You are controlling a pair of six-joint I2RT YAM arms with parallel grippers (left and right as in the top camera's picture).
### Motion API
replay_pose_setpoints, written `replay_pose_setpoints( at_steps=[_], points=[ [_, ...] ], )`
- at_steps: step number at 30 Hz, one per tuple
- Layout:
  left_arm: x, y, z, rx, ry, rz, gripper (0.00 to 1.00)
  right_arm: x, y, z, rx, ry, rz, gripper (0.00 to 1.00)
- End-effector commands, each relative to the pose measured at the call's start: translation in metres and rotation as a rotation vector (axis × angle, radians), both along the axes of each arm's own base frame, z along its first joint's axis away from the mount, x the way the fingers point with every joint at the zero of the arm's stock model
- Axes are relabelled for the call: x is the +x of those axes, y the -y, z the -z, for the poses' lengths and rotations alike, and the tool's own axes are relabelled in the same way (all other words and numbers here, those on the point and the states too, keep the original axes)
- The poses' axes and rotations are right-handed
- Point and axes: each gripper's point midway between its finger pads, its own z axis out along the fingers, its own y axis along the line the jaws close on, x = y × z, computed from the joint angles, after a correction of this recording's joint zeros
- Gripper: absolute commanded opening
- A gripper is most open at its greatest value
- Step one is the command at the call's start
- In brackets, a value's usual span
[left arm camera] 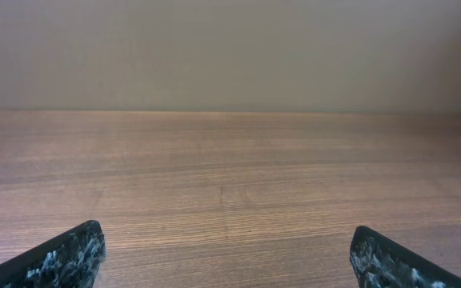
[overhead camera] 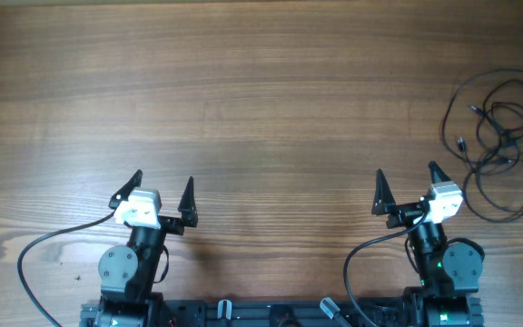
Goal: Untangle cables
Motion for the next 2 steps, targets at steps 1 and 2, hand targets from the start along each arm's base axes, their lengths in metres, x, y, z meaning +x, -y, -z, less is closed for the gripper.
replay_pose_setpoints(
  at_steps=[1,2],
  points=[
    [-0.0011,0.0051,0.0011,0.013,0.005,0.029,1.0,-0.001,-0.0024,-0.003,-0.01,0.015,-0.014,1.0],
    [-0.0011,0.0051,0.0011,0.013,0.005,0.029,1.0,-0.001,-0.0024,-0.003,-0.01,0.015,-0.014,1.0]
  ],
)
